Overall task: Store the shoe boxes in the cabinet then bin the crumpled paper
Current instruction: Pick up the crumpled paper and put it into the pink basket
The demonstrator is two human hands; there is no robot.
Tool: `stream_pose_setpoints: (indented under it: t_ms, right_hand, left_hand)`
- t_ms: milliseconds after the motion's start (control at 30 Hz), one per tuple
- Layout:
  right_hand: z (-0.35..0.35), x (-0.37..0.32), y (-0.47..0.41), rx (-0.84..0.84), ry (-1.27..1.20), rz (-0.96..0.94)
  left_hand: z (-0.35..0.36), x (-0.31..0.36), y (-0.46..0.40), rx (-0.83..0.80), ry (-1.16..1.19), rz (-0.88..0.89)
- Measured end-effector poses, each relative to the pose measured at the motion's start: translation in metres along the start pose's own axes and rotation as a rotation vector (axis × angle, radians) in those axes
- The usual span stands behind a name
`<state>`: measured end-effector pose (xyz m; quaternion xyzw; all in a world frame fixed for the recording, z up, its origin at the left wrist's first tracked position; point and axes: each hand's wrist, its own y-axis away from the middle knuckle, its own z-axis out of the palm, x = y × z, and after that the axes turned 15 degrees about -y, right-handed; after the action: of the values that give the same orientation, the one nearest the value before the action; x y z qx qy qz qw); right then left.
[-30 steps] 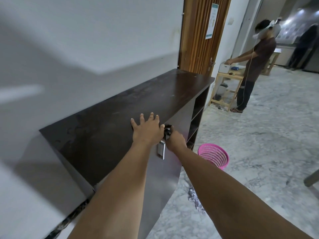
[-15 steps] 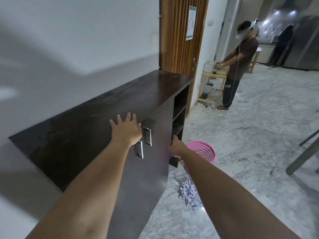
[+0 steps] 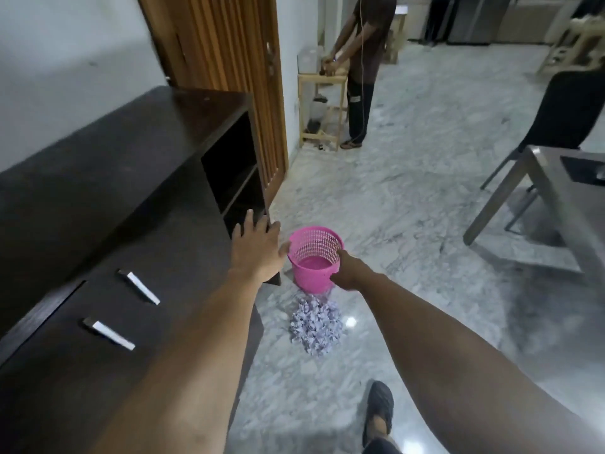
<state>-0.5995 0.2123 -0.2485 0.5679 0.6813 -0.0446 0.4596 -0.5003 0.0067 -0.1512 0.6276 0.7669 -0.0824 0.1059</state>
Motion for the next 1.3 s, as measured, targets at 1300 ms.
stream_pose_setpoints:
  t_ms: [1300]
  right_hand:
    - [0.399,0.541,-0.597,0.165,0.411,-0.151]
  left_hand:
    - [0.937,0.257,-0.279,-0.145,0.177,0.485]
